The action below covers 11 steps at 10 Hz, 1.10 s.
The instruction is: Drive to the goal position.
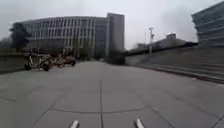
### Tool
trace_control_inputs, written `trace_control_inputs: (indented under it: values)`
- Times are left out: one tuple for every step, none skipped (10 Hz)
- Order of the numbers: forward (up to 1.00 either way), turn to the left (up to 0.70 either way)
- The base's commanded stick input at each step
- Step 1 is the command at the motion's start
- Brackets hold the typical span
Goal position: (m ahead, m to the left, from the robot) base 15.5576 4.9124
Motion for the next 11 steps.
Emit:
trace_control_inputs:
  values:
    - [1.00, 0.00]
    - [1.00, 0.00]
    - [1.00, 0.00]
    - [1.00, 0.00]
    - [1.00, 0.00]
    - [0.99, 0.00]
    - [0.98, 0.00]
    - [0.98, 0.00]
    - [0.98, 0.00]
    - [0.98, 0.00]
    - [0.96, 0.00]
